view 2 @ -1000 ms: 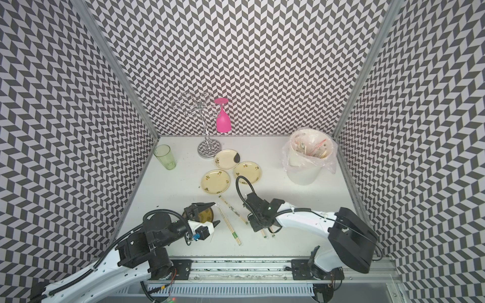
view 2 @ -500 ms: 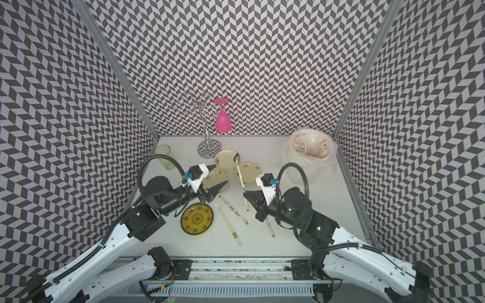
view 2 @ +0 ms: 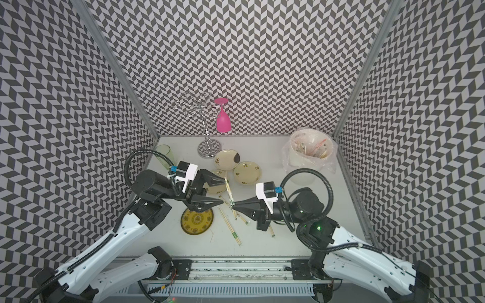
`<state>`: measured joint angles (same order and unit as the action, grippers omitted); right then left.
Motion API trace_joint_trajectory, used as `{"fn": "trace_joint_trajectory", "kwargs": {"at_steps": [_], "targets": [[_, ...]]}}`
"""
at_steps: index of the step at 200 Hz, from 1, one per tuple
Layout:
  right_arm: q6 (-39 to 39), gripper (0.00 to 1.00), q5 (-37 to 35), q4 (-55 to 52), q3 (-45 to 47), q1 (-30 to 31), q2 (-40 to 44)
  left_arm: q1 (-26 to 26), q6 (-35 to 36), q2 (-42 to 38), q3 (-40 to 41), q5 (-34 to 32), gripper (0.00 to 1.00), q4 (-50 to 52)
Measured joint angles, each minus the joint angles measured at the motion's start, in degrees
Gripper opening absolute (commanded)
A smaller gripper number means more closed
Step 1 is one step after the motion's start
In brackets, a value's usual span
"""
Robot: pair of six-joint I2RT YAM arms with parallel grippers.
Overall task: Remove the packaging of disposable chopsticks
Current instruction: Pick up the disposable chopsticks from the center of the board.
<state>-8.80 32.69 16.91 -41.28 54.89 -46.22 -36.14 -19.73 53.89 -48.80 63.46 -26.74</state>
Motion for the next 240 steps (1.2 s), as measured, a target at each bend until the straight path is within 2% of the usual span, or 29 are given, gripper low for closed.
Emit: {"fn": "trace_joint_trajectory", "kwargs": {"at_steps": [17,36,84,106,140,145,154,163,168,178,185,212,240], "targets": [[-0.35,0.0,1.05,0.9,-0.26,0.0,-1.27,-1.49,-0.98,-0.02,-0.48,2.56,0.65,-0.74],[-0.74,0.0,1.68,1.16,-1.25,0.0,-3.41,-2.69,-1.36,-0.04,-1.49,4.22,0.58,-1.25],[-0.76,0.0,2.84,1.11,-2.69,0.15,-5.55,-3.08,-0.5,0.2,-2.78,4.79,0.23,-1.44],[-0.61,0.0,3.23,1.11,-2.71,0.33,-5.55,-2.97,0.48,0.76,-3.39,3.93,0.0,-0.2],[-0.15,0.0,2.34,0.74,-3.37,0.28,-5.53,-2.95,1.22,1.46,-5.11,3.15,0.0,1.55],[-0.07,0.03,2.08,0.66,-3.54,0.26,-5.53,-2.93,1.27,1.51,-5.35,2.91,0.0,1.6],[0.13,0.2,1.27,0.37,-3.96,0.26,-5.53,-2.95,1.51,1.6,-5.73,2.1,0.0,1.79],[0.26,0.48,-0.04,-0.33,-4.48,0.26,-5.51,-2.89,1.99,1.6,-5.99,1.2,0.0,1.9],[0.31,0.59,-1.01,-0.85,-4.68,0.2,-5.53,-2.89,2.12,1.62,-6.25,0.57,0.0,1.97],[0.46,0.74,-3.17,-2.1,-4.85,0.09,-5.53,-2.86,2.51,1.62,-6.82,-0.79,0.0,2.03],[0.74,0.79,-4.5,-2.86,-4.85,0.09,-5.53,-2.78,2.84,1.6,-7.34,-1.79,0.0,2.23],[2.34,0.78,-8.5,-5.7,-4.85,0.04,-5.51,-1.11,3.85,1.6,-9.2,-5.79,0.0,2.97],[4.07,0.59,-9.94,-8.48,-5.14,0.04,-5.92,0.74,4.13,1.88,-10.51,-7.21,0.0,3.8]]}}
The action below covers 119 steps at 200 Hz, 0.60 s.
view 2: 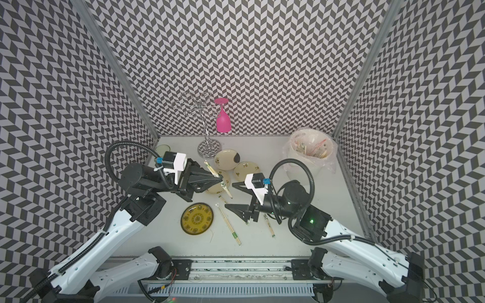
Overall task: Remove the packaging of disposable chopsticks
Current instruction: Pick up the disposable chopsticks from the center of the board.
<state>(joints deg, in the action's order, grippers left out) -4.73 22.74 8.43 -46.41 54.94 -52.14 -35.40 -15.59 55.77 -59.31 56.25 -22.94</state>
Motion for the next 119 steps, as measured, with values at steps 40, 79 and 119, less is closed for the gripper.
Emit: {"fn": "trace_joint_trajectory", "kwargs": {"at_steps": [40,79,119], "targets": [[0.68,0.44,0.22,-0.9,-0.37,0.0,-2.1,1.16,-0.13,0.87,-0.09,-1.16,0.0,0.79],[0.55,0.5,0.42,-0.26,-0.37,0.0,-2.36,1.57,-0.9,1.73,-0.09,-1.09,0.0,0.79],[0.76,0.5,-0.92,0.2,-0.42,0.0,-2.91,2.36,-3.98,3.91,0.0,0.81,0.0,-0.68]]}}
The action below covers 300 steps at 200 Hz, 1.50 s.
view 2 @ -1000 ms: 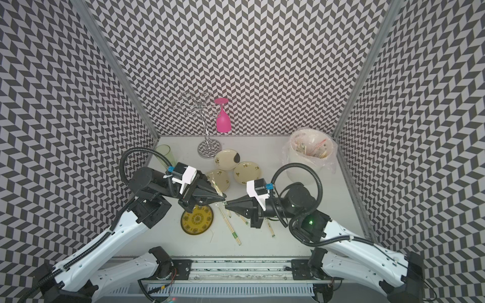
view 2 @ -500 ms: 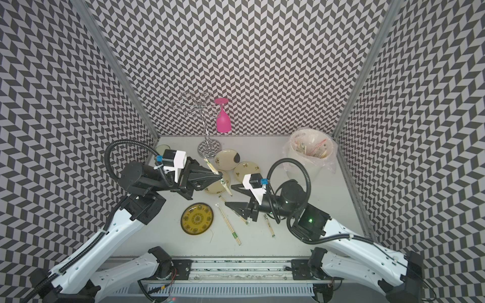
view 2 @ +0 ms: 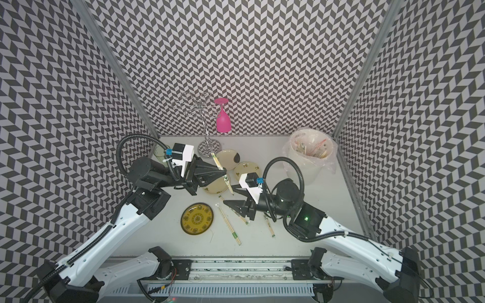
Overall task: Remove the packaging of disposable chopsticks
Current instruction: Pick up the disposable chopsticks from the center of the board, then remove the packet bag from the disposable chopsticks.
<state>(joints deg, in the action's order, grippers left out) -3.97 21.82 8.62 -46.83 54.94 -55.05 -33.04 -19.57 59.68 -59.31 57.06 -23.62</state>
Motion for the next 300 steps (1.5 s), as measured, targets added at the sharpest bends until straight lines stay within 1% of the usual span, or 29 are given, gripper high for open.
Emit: {"fn": "trace_joint_trajectory", "kwargs": {"at_steps": [12,19,26,46,50,97,102,107,111,115,119,123,142,159,189,201,218,229,249,251,255,264,270,274,278,285,300], "targets": [[0.04,0.45,-0.42,0.09,-0.02,0.0,-0.02,0.42,-1.05,0.44,0.48,0.79,0.0,-0.72],[-0.02,0.4,-0.52,0.17,-0.09,0.0,-0.04,0.72,-1.68,0.46,1.07,1.16,0.0,-1.07],[0.07,0.32,-0.55,0.22,-0.22,0.0,-0.13,1.01,-2.21,0.44,1.68,1.55,0.0,-1.42],[0.24,0.04,-0.55,0.46,-1.05,0.0,-0.83,1.6,-3.45,0.42,3.08,2.64,0.0,-1.88],[0.35,0.0,-0.74,0.39,-1.27,0.0,-1.07,1.6,-3.76,0.37,3.23,2.89,0.0,-1.99],[-0.9,0.0,-0.79,1.46,-2.23,-0.26,-3.17,2.6,-5.35,-0.33,4.28,3.19,0.0,-3.82],[-1.25,0.0,-0.81,1.66,-2.23,-0.26,-3.17,2.69,-5.64,-0.42,4.35,3.15,0.13,-4.09],[-1.62,0.0,-0.85,1.86,-2.23,-0.26,-3.17,2.71,-5.64,-0.46,4.39,3.1,0.31,-4.33],[-1.79,0.0,-0.83,2.1,-2.23,-0.26,-3.17,2.69,-5.81,-0.52,4.39,3.1,0.44,-4.57],[-2.1,0.0,-1.03,2.38,-2.23,-0.26,-3.17,2.71,-5.86,-0.57,4.42,3.17,0.51,-4.83],[-2.54,0.0,-1.11,2.75,-2.23,-0.26,-3.17,2.69,-5.92,-0.61,4.44,3.19,0.55,-4.96],[-2.62,0.0,-1.25,3.19,-2.23,-0.24,-3.17,2.69,-6.01,-0.7,4.5,3.19,0.56,-5.11],[-3.5,0.0,-1.73,4.87,-2.23,-0.26,-3.15,2.69,-6.32,-1.03,5.03,3.19,0.56,-5.31],[-3.89,0.0,-1.77,5.18,-2.23,-0.26,-3.15,2.69,-6.27,-1.05,5.35,3.13,0.53,-5.2],[-4.15,0.0,-1.73,5.18,-2.23,-0.26,-3.17,2.25,-5.81,-0.83,5.38,3.8,0.38,-4.87],[-4.15,0.0,-1.49,5.18,-2.23,-0.26,-3.23,1.6,-5.22,-0.61,5.33,4.07,0.27,-4.09],[-4.13,0.0,-0.55,5.16,-2.36,-0.26,-3.61,0.96,-3.41,-0.15,5.16,4.13,0.15,-2.69],[-4.07,0.0,-0.02,5.14,-2.43,-0.2,-3.89,0.74,-3.1,0.09,5.14,4.11,0.0,-1.62],[-3.8,0.0,0.31,4.81,-2.45,-0.2,-4.02,0.66,-2.38,0.17,5.11,3.87,0.0,-0.76],[-3.76,0.02,0.31,4.74,-2.45,-0.2,-4.02,0.66,-2.36,0.17,5.11,3.82,0.0,-0.72],[-3.67,0.09,0.31,4.55,-2.49,-0.2,-4.02,0.66,-2.21,0.15,5.11,3.72,0.0,-0.55],[-3.32,0.35,0.24,3.78,-2.8,-0.2,-4.02,0.66,-1.73,0.09,5.11,3.28,0.0,-0.02],[-3.06,0.54,-0.09,2.78,-3.21,-0.2,-4.02,0.66,-1.05,-0.07,5.11,2.82,0.0,0.57],[-2.78,0.65,-0.68,1.92,-3.61,-0.2,-3.96,0.66,-0.52,-0.22,5.11,2.45,0.0,1.11],[-2.54,0.71,-0.9,1.16,-3.96,-0.2,-3.89,0.66,-0.09,-0.35,5.09,1.92,0.0,1.68],[-2.08,0.77,-1.99,-0.5,-4.7,-0.2,-3.52,0.66,1.53,-0.81,5.03,0.55,0.0,3.19],[-0.5,0.77,-4.35,-3.8,-6.49,-0.22,-1.97,0.66,5.62,-1.79,4.52,-3.1,0.0,7.15]]}}
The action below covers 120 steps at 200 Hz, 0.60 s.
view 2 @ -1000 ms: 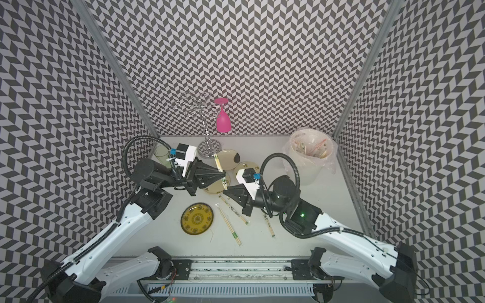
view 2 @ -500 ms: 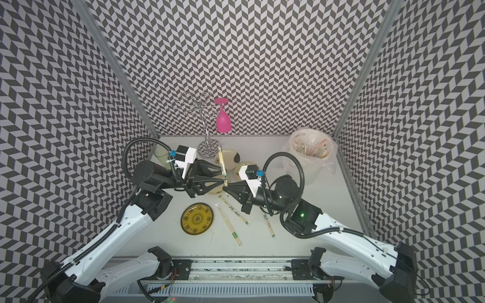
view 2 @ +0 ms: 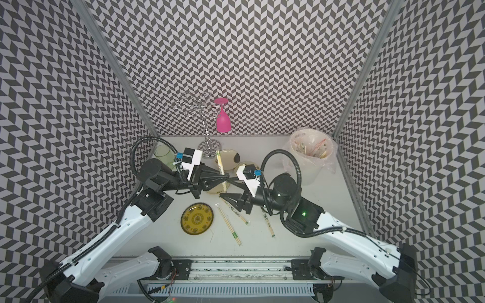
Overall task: Remove the packaging of disposable chopsticks
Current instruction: Remove the packet bag from the disposable chopsticks.
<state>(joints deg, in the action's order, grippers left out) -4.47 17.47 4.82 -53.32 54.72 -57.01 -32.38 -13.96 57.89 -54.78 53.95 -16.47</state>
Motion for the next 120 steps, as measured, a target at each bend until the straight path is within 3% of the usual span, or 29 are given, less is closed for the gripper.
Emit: {"fn": "trace_joint_trajectory", "kwargs": {"at_steps": [51,98,120], "targets": [[5.18,0.73,-3.08,-9.05,-16.17,-0.15,-1.92,0.0,12.22,-1.4,-1.42,-10.82,0.0,10.4],[6.6,0.67,-5.11,-12.94,-26.16,-0.15,-10.58,0.0,15.8,-0.79,-1.49,-11.89,0.0,13.99],[7.32,0.55,-6.05,-15.04,-28.98,-0.15,-13.88,-0.26,16.35,-0.79,-1.49,-11.19,0.0,14.45]]}}
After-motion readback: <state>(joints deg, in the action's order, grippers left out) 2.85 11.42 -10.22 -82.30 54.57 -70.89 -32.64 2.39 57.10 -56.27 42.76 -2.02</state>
